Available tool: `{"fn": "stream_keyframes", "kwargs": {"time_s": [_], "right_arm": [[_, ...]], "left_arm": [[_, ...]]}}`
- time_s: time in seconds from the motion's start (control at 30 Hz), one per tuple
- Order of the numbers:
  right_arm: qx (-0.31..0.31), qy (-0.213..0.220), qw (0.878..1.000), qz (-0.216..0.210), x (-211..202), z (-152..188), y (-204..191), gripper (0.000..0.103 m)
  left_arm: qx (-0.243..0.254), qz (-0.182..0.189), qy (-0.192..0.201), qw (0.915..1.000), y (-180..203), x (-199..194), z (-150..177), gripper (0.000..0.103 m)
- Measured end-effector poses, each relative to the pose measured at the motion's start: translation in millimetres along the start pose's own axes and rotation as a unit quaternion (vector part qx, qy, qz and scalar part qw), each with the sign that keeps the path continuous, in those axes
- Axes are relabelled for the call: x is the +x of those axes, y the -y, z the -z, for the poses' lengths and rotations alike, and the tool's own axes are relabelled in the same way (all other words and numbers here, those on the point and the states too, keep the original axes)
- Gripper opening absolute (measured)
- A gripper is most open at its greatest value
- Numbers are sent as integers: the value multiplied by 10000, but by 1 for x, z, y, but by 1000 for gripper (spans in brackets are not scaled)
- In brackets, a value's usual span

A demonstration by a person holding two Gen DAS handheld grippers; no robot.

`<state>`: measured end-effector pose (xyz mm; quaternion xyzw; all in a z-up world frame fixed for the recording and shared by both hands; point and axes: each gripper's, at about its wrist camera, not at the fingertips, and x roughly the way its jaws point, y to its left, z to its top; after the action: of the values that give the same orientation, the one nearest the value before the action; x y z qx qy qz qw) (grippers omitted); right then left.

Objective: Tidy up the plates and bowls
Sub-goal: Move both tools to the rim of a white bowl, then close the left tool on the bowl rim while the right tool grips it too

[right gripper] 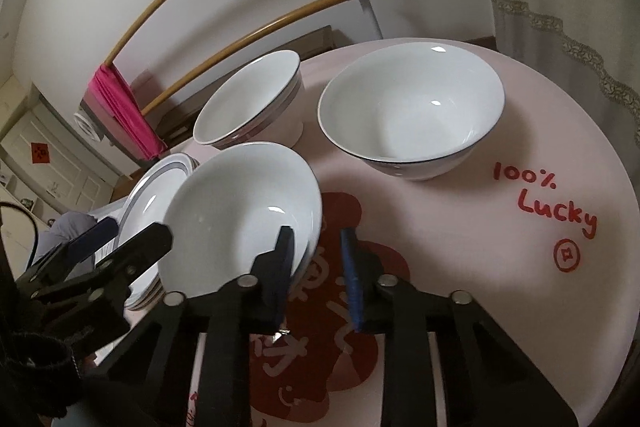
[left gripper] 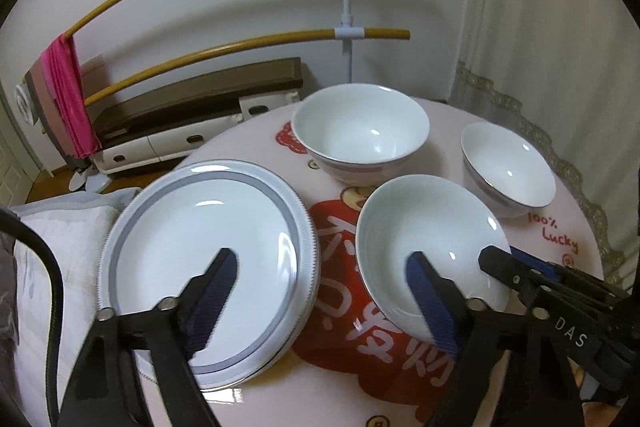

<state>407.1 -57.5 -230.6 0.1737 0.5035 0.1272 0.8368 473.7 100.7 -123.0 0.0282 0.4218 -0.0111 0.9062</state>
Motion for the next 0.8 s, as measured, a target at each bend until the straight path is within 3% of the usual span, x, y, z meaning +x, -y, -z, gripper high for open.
{"fn": "stream_keyframes", "kwargs": {"time_s": [0.07,0.13,0.4,0.53,0.8], "right_arm": [[29,-18,10000,-54,1,-1,4,20],[52,-32,10000,-49,2,-1,7,19],[99,-115,9993,-353,6,-3,14,19],[72,-164,9984,-537,10,-4,10,11],[42,-186,9982,-571,3,-1,7,11]], "left_arm": [[29,41,-44,10000,3,5,-3,72],[66,113,-92,9999,6,9,-6,61],[144,405,-334,9985,10,25,-13,8],[143,444,-310,9984,9,28,-14,8],[229,514,-148,9983,11,16,-8,7]]}}
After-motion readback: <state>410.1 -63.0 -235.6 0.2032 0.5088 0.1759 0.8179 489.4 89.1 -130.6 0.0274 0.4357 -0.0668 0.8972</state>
